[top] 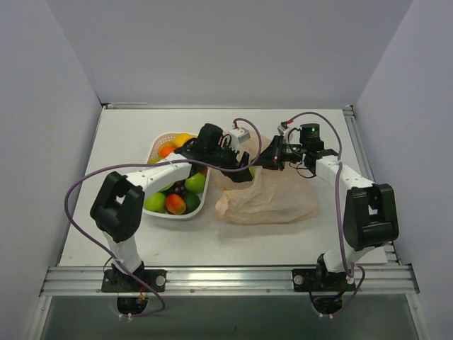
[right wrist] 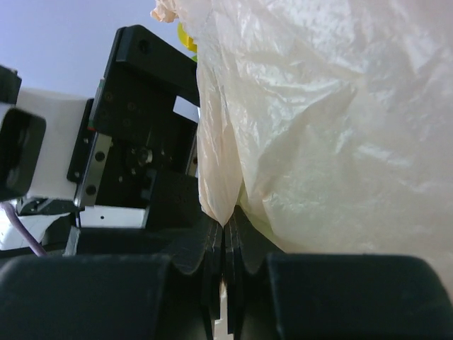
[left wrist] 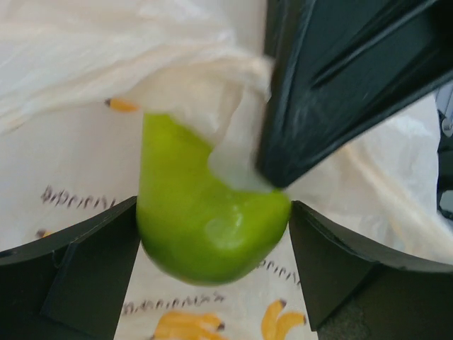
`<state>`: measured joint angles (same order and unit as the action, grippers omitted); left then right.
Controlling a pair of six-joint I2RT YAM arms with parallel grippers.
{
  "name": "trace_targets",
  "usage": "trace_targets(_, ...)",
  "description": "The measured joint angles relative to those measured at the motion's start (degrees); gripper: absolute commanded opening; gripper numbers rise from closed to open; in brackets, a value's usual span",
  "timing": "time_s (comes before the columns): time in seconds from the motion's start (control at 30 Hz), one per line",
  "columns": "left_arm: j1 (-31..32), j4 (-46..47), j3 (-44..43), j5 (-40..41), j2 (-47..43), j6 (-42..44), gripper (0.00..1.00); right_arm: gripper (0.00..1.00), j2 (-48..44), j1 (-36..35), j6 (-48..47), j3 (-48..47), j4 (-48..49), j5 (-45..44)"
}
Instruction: Place the fake fruits into the plastic bag and tie a complex knot
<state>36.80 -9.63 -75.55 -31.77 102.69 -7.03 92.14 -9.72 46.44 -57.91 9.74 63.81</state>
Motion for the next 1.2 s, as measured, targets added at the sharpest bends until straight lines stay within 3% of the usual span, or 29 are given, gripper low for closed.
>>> trace_targets(0.27, 1.97, 1.07, -0.48, 2.69, 0.09, 1.70, 0.97, 0.00, 0.00, 0.70, 0.02, -0.22, 0.09, 0.33)
trace_targets(0.43, -0.52, -7.30, 2.60, 0.76, -10.51, 8.09, 0.97, 0.00, 0.00, 0.79, -1.07, -0.39, -0.98, 0.28)
trace_targets(0.57, -5.86, -17.51, 2.58, -4.68, -23.37, 17.92, 0.98, 0.00, 0.00, 0.79, -4.24, -1.60, -4.37, 0.20)
trace_targets(0.67, -12.52, -28.74, 1.64, -7.04, -32.50, 30.25, 0.95, 0.00, 0.00, 0.79, -7.30, -2.86, -7.39, 0.04)
trace_targets(0.77, -16.61, -39.82, 1.46, -7.39, -37.48, 42.14, 0.94, 0.00, 0.00, 0.79, -9.92, -4.07, -10.19, 0.04)
trace_targets(0.87, -18.71, -46.05, 4.22, -5.92, -40.19, 48.57, 0.91, 0.00, 0.00, 0.79, -11.78, -4.72, -11.87, 0.00)
trace_targets(1.0, -21.38, -46.82, 9.81, 1.66, -41.16, 47.34, 0.91, 0.00, 0.00, 0.72, -13.27, -4.76, -13.49, -0.42)
trace_targets(1.2, -22.43, -40.41, 15.43, 14.36, -40.81, 39.65, 0.97, 0.00, 0.02, 0.66, -14.21, -4.76, -14.43, -0.55)
